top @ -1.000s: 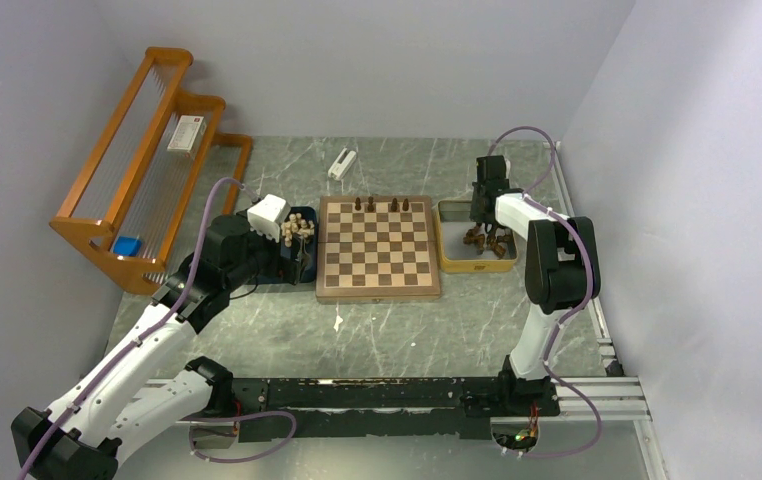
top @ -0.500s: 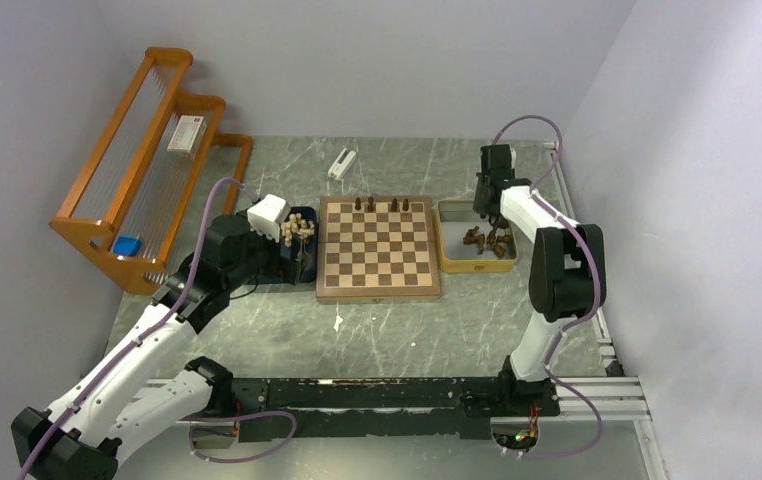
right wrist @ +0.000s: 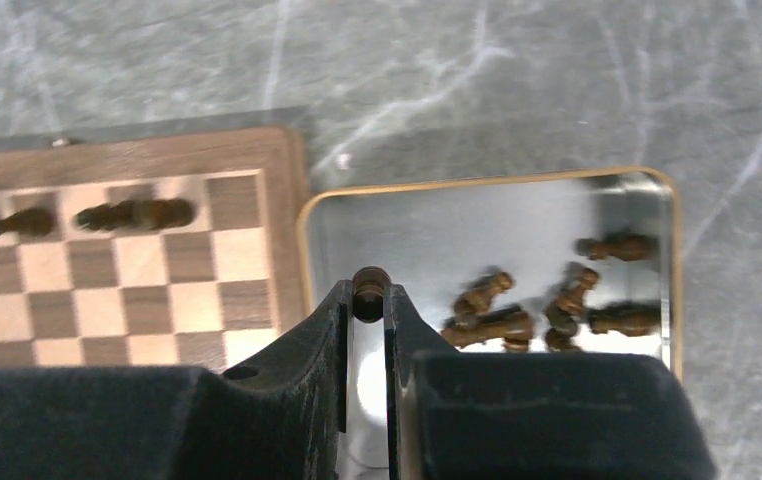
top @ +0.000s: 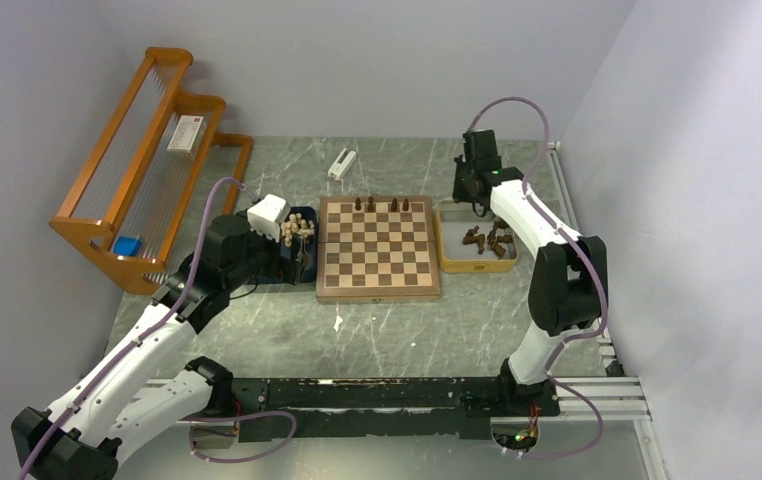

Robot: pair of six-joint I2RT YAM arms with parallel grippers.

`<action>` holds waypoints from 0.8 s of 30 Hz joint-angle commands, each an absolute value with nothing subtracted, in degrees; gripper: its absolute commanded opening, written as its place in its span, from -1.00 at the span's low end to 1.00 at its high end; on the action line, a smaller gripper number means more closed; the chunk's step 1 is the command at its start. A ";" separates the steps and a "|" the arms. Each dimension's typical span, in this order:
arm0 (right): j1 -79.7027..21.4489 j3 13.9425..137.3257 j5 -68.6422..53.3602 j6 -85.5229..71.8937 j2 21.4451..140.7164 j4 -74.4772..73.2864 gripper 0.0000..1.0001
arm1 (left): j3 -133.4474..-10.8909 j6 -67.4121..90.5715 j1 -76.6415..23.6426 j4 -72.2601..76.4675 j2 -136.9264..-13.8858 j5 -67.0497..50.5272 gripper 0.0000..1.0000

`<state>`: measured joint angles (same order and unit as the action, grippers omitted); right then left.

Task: Set up the chess pieces on the board
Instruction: Pick up the chess piece from the storage box, then place the chess piece on the chessboard.

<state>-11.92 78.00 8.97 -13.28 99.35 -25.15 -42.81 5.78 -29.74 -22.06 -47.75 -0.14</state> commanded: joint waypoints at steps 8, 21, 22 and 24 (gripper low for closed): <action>-22.28 84.81 8.90 -15.19 104.71 -29.18 -0.74 | -43.42 5.62 -29.97 -20.74 -47.36 -0.09 0.96; -25.73 89.34 12.40 -16.10 112.96 -30.55 -0.74 | -43.42 5.62 -29.99 -20.65 -47.11 -0.09 0.96; -25.75 89.86 12.66 -16.22 113.55 -30.86 -0.74 | -43.42 5.62 -30.02 -20.65 -47.18 -0.09 0.96; -25.75 90.48 13.17 -16.19 114.51 -31.29 -0.74 | -43.42 5.62 -30.00 -20.65 -47.18 -0.09 0.96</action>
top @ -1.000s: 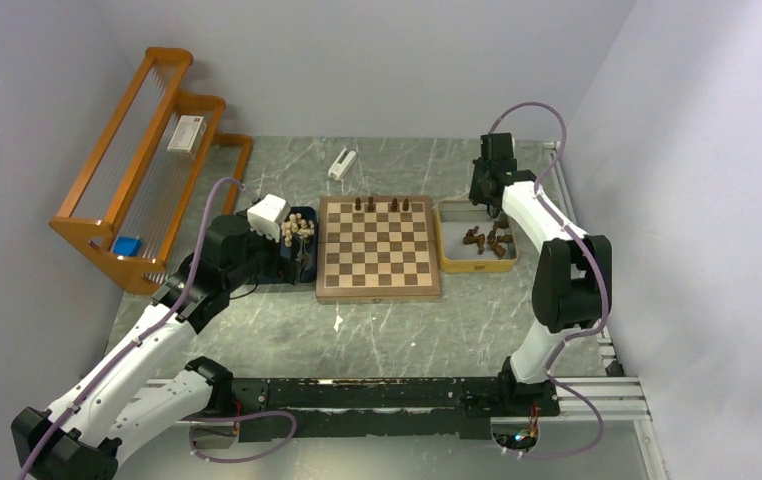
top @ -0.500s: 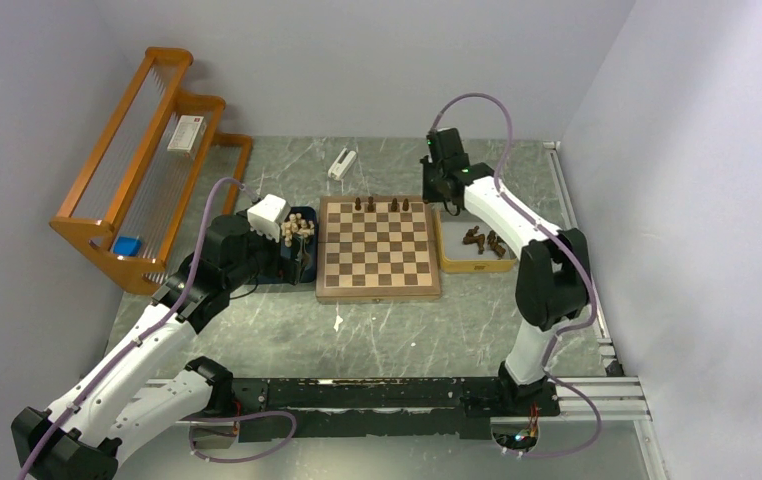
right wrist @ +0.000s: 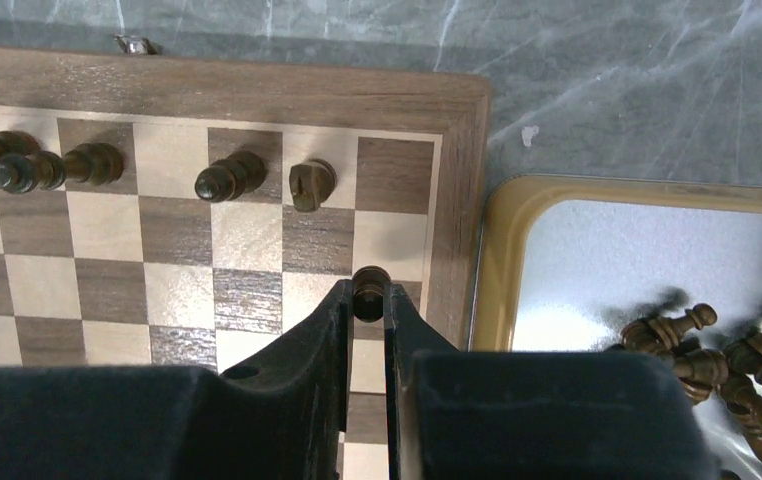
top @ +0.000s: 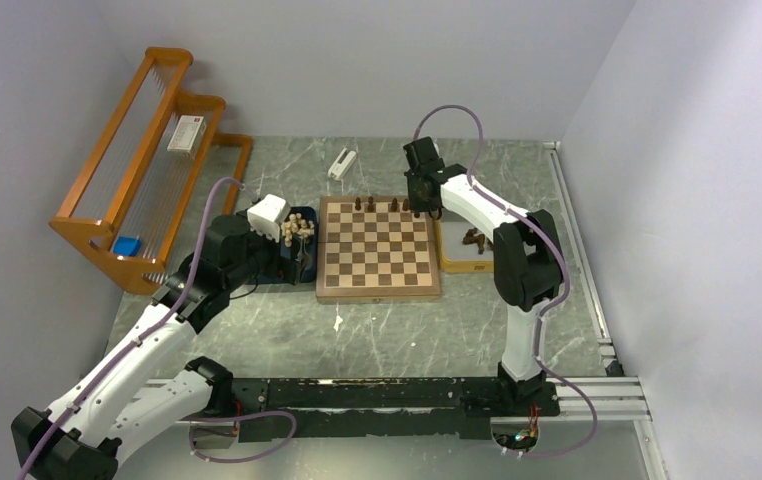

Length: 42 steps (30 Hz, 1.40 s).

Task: Set up the chess pieces on the board
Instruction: Place the chess piece on the chessboard.

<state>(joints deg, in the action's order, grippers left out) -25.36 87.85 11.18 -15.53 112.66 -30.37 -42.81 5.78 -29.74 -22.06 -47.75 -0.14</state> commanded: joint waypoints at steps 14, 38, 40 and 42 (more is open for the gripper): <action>-25.75 91.11 14.41 -16.62 116.87 -31.19 -0.73 | -43.42 5.54 -29.99 -20.65 -47.23 -0.09 0.96; -25.75 90.35 14.77 -16.92 118.55 -29.72 -0.66 | -43.42 5.63 -30.02 -20.74 -47.06 -0.09 0.96; -25.73 90.48 14.72 -16.89 118.72 -29.74 -0.65 | -43.42 5.63 -30.00 -20.74 -47.10 -0.09 0.96; -25.71 90.69 14.76 -16.87 118.88 -30.00 -0.64 | -43.42 5.63 -30.01 -20.74 -47.06 -0.09 0.96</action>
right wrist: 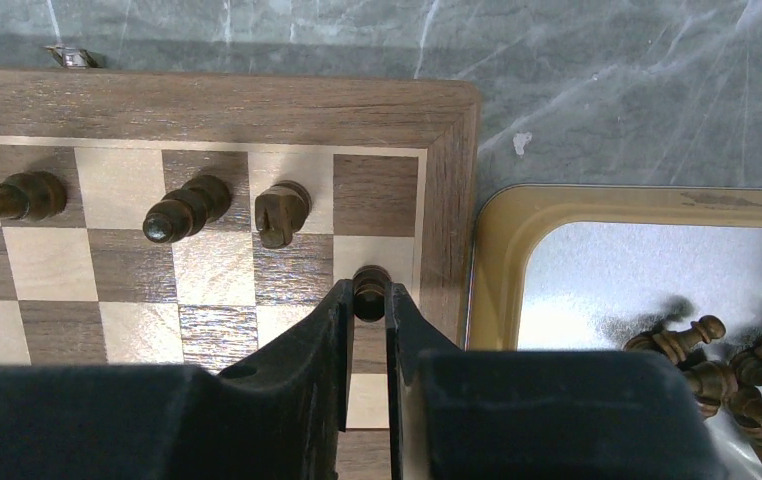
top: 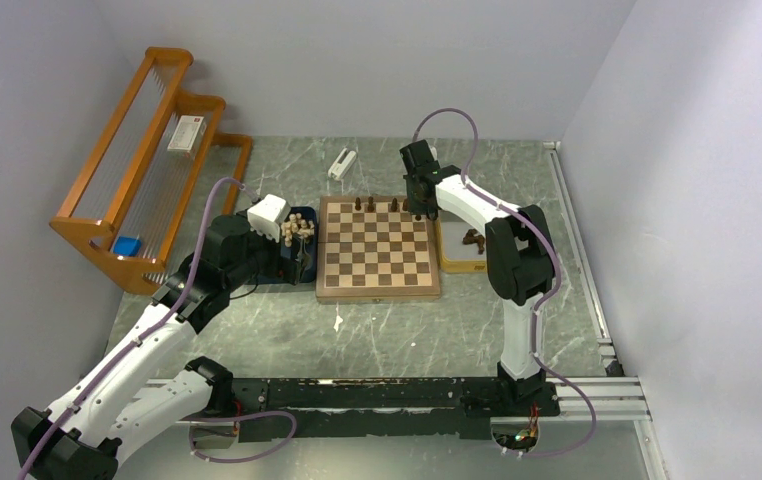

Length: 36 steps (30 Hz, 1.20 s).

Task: Set up the chess pieces on the board
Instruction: Place the chess piece on the chessboard.

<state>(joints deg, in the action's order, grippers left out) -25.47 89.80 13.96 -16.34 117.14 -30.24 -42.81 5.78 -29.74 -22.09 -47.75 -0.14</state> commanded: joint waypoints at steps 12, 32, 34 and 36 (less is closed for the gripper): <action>-25.75 93.53 13.15 -16.27 118.78 -31.17 -0.41 | -43.33 5.63 -30.03 -20.74 -46.93 -0.09 0.96; -22.05 86.60 14.16 -15.45 103.78 -32.01 -0.30 | -43.33 5.58 -30.02 -20.76 -46.70 -0.09 0.96; -20.81 84.30 14.68 -15.13 101.72 -31.73 -0.30 | -43.33 5.54 -29.97 -20.77 -46.75 -0.09 0.96; -19.02 81.51 14.18 -14.60 99.75 -30.89 -0.30 | -43.33 5.52 -30.00 -20.75 -46.73 -0.09 0.96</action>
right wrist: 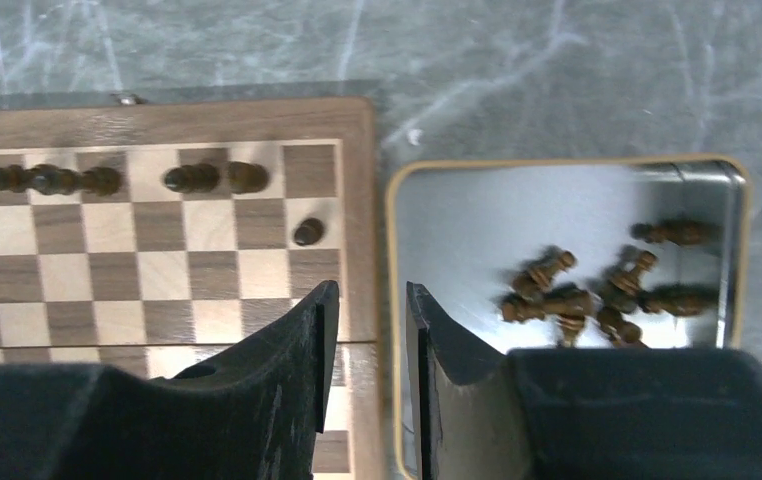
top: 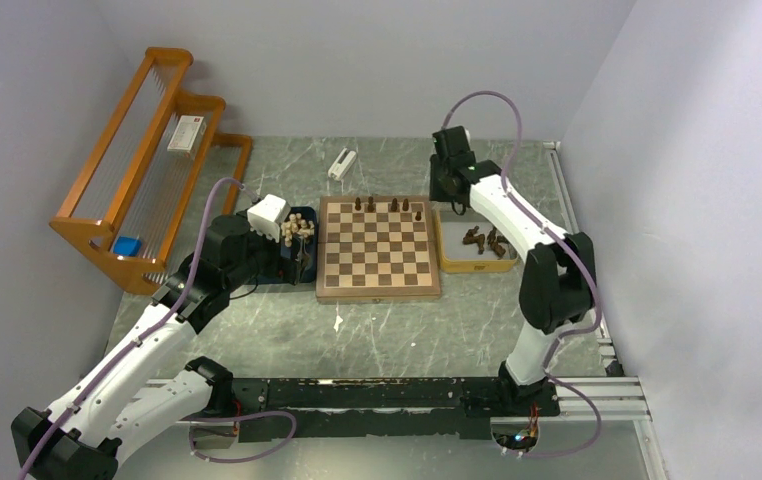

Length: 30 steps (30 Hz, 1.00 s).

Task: Set up the chess pieces on the board
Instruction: Place the chess piece on the chessboard, then pick up the chess piece from the storage box.

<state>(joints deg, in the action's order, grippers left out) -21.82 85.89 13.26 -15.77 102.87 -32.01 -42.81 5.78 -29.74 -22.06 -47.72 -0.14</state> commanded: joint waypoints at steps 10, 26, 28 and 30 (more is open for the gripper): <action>-10.79 71.08 10.69 -12.06 97.14 -25.07 -0.29 | -43.33 5.54 -29.98 -20.82 -46.79 -0.09 0.96; -10.11 71.29 12.12 -11.58 105.47 -23.38 -0.33 | -43.24 5.54 -29.95 -20.74 -46.52 -0.09 0.96; -10.17 71.15 12.38 -11.44 105.85 -23.30 -0.34 | -43.17 5.54 -29.96 -20.66 -46.62 -0.09 0.96; -10.07 70.96 12.59 -11.48 106.11 -23.29 -0.35 | -43.24 5.49 -29.97 -20.66 -46.71 -0.09 0.96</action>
<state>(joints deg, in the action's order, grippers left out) -10.50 70.87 11.55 -11.73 105.23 -24.77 -42.81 5.78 -29.74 -22.06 -47.44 -0.14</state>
